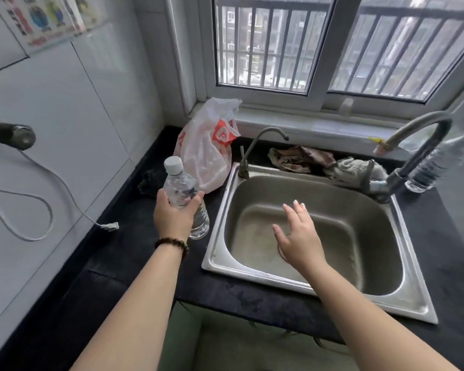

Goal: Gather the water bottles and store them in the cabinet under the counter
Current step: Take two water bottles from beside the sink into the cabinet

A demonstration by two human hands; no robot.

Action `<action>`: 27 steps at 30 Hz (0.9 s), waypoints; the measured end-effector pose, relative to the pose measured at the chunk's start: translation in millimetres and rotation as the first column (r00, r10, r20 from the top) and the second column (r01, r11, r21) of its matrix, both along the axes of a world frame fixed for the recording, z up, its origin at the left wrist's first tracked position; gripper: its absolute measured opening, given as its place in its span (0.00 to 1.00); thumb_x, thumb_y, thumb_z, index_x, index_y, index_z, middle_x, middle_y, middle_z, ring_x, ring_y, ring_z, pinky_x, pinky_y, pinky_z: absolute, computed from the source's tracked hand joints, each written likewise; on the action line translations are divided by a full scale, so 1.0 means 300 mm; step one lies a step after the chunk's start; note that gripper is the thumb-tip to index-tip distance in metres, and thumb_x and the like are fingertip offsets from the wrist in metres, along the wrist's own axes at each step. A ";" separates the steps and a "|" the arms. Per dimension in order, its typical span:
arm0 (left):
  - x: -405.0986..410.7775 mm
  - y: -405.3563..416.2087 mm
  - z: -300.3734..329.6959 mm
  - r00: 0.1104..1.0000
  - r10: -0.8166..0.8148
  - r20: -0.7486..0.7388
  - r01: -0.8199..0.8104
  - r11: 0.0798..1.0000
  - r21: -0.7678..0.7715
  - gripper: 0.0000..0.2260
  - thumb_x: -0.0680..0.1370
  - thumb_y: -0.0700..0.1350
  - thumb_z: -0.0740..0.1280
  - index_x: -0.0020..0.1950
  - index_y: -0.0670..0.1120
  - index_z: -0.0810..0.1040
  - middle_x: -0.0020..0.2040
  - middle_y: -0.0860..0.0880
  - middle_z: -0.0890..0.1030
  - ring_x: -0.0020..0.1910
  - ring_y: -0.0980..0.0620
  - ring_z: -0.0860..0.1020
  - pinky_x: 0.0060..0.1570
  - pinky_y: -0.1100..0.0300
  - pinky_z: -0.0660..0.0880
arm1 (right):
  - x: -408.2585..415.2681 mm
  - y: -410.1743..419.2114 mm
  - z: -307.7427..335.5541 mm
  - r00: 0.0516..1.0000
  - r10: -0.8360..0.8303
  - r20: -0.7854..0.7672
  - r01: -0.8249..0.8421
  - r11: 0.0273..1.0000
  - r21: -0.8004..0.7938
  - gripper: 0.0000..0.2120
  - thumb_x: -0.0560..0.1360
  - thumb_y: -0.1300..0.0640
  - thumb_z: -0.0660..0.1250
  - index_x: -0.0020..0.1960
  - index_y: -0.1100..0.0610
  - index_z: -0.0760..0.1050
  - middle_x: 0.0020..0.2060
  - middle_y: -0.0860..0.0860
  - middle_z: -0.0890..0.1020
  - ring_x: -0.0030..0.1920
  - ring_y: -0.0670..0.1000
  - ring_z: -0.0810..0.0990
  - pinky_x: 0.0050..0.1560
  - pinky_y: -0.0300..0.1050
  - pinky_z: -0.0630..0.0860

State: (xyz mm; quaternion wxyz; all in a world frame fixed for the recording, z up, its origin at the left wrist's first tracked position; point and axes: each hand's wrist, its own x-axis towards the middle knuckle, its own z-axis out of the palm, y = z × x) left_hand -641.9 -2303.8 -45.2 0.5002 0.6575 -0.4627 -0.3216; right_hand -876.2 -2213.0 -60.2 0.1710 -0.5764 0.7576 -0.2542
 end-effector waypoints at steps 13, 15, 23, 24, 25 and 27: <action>-0.710 0.235 0.099 0.889 -0.426 -0.166 0.426 0.904 -0.042 0.18 0.64 0.50 0.80 0.47 0.54 0.76 0.43 0.52 0.83 0.43 0.53 0.82 0.47 0.52 0.81 | -0.540 0.295 0.135 0.941 -0.331 0.073 0.338 0.932 -0.131 0.28 0.79 0.51 0.63 0.76 0.57 0.60 0.77 0.55 0.57 0.78 0.51 0.50 0.76 0.46 0.49; -0.826 0.266 0.094 0.881 -0.441 -0.170 0.440 0.897 -0.043 0.18 0.63 0.50 0.81 0.46 0.54 0.75 0.44 0.51 0.82 0.43 0.52 0.82 0.48 0.50 0.81 | -0.649 0.338 0.125 0.926 -0.370 0.080 0.378 0.917 -0.132 0.28 0.79 0.52 0.63 0.76 0.57 0.61 0.77 0.55 0.57 0.78 0.51 0.49 0.76 0.47 0.49; -1.263 0.366 0.049 0.955 -0.266 -0.135 0.266 0.964 -0.016 0.18 0.64 0.52 0.81 0.45 0.52 0.74 0.40 0.54 0.81 0.39 0.53 0.80 0.48 0.51 0.80 | -1.118 0.387 0.054 0.947 -0.295 0.123 0.305 0.949 -0.073 0.29 0.79 0.49 0.63 0.76 0.55 0.59 0.78 0.53 0.55 0.78 0.49 0.48 0.76 0.46 0.49; -1.311 0.382 0.047 0.964 -0.232 -0.131 0.234 0.972 -0.006 0.19 0.63 0.53 0.80 0.45 0.52 0.74 0.41 0.53 0.81 0.40 0.53 0.80 0.48 0.50 0.80 | -1.178 0.383 0.050 0.952 -0.280 0.127 0.290 0.955 -0.064 0.29 0.79 0.48 0.63 0.76 0.54 0.59 0.78 0.53 0.55 0.78 0.49 0.48 0.76 0.46 0.49; -1.353 0.396 0.042 0.969 -0.209 -0.131 0.211 0.977 0.007 0.20 0.62 0.55 0.80 0.45 0.53 0.74 0.41 0.53 0.81 0.40 0.52 0.80 0.48 0.49 0.80 | -1.236 0.378 0.049 0.954 -0.268 0.133 0.276 0.960 -0.052 0.30 0.78 0.48 0.63 0.76 0.54 0.58 0.78 0.52 0.55 0.78 0.49 0.47 0.76 0.46 0.49; -1.421 0.423 0.033 0.976 -0.172 -0.136 0.177 0.984 0.023 0.21 0.61 0.57 0.79 0.46 0.53 0.74 0.43 0.51 0.82 0.42 0.51 0.82 0.48 0.48 0.81 | -1.332 0.356 0.050 0.957 -0.243 0.156 0.251 0.967 -0.033 0.32 0.78 0.47 0.64 0.77 0.55 0.58 0.78 0.52 0.55 0.78 0.49 0.47 0.76 0.46 0.49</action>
